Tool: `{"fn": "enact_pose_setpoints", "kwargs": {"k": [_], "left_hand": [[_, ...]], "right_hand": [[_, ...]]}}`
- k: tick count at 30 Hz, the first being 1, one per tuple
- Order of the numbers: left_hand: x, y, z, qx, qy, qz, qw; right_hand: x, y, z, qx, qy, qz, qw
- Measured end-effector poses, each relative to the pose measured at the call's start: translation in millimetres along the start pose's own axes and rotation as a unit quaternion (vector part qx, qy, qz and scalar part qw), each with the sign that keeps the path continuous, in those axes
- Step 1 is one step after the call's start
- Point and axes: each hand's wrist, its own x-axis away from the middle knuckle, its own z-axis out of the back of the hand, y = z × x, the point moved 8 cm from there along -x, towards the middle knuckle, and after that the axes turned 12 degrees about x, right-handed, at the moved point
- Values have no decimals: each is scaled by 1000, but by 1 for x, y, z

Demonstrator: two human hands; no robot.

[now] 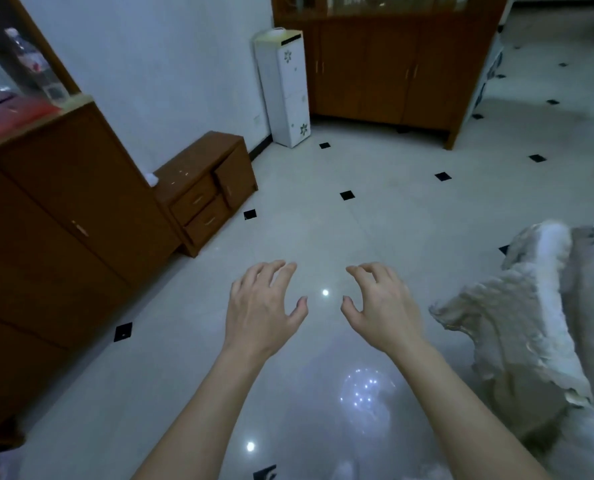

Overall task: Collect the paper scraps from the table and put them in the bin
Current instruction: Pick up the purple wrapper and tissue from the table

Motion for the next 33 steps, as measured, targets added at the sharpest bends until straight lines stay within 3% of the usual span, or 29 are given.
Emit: {"fn": "enact_pose_setpoints", "kwargs": {"k": [10,17,25,33], "left_hand": [[-129,132,-81,94,-43,-163,981],[-175,266,-156,159,-114,-310,930],[-187,422,-235,229,-223,-464,826],[-141,527,-296,256,-342,-591,684]], "right_hand": [[-21,158,39,55,56,-166,983],[26,267,72,113,81,-321,937],[93,364,105,177,82,-510,838],[175,392,119,207,51,-670,712]]}}
